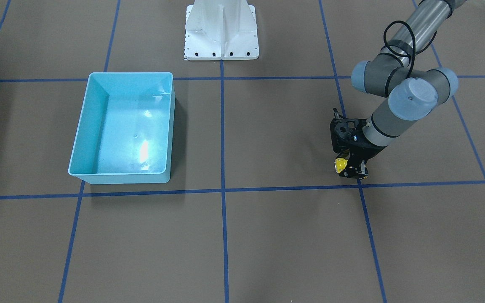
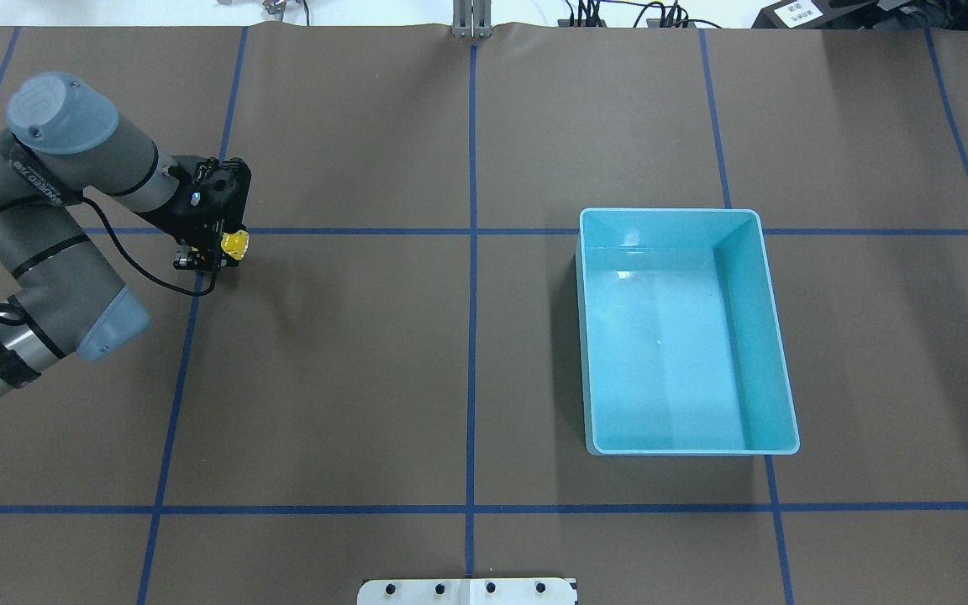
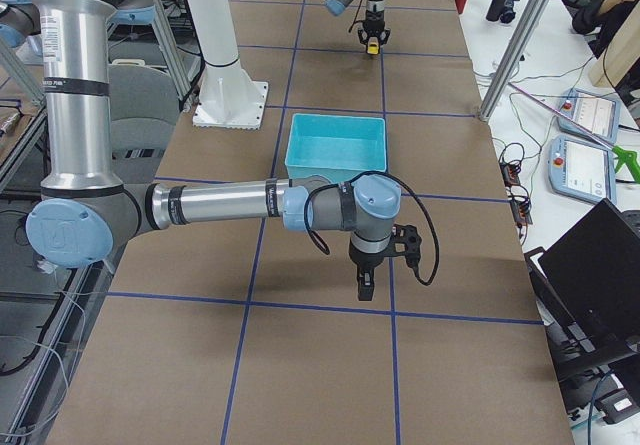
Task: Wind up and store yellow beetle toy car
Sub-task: 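Press the car onto the table and drag it toward the robot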
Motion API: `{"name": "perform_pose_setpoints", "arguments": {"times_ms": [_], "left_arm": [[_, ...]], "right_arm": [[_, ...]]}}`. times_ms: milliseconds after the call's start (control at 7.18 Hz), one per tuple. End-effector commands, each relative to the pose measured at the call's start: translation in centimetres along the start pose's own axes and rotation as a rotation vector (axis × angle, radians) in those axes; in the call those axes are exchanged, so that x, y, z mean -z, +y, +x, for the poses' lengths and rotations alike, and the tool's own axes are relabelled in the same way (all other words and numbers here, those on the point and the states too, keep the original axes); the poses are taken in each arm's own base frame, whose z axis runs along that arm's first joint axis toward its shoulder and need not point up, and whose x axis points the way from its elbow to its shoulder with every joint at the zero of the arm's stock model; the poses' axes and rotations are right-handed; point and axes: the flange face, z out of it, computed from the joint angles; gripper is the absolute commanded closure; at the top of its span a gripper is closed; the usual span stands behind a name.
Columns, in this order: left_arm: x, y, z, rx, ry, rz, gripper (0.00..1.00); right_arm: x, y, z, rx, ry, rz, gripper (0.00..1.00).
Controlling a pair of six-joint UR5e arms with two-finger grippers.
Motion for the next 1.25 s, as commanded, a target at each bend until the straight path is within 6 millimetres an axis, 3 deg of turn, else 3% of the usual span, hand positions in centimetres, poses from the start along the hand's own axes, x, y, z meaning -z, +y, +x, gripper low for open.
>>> {"name": "perform_pose_setpoints", "arguments": {"times_ms": [0, 835, 1114], "left_arm": [[-0.7, 0.2, 0.4, 0.003, 0.017, -0.003, 1.00], [-1.1, 0.8, 0.4, 0.005, 0.016, -0.009, 1.00], [-2.8, 2.7, 0.3, -0.008, 0.003, 0.011, 1.00]], "right_arm": [[0.0, 0.0, 0.0, 0.001, -0.001, 0.000, 0.00], [-0.2, 0.0, -0.1, 0.001, -0.001, -0.005, 0.00], [-0.2, -0.1, -0.1, 0.003, 0.001, -0.004, 0.00]]}}
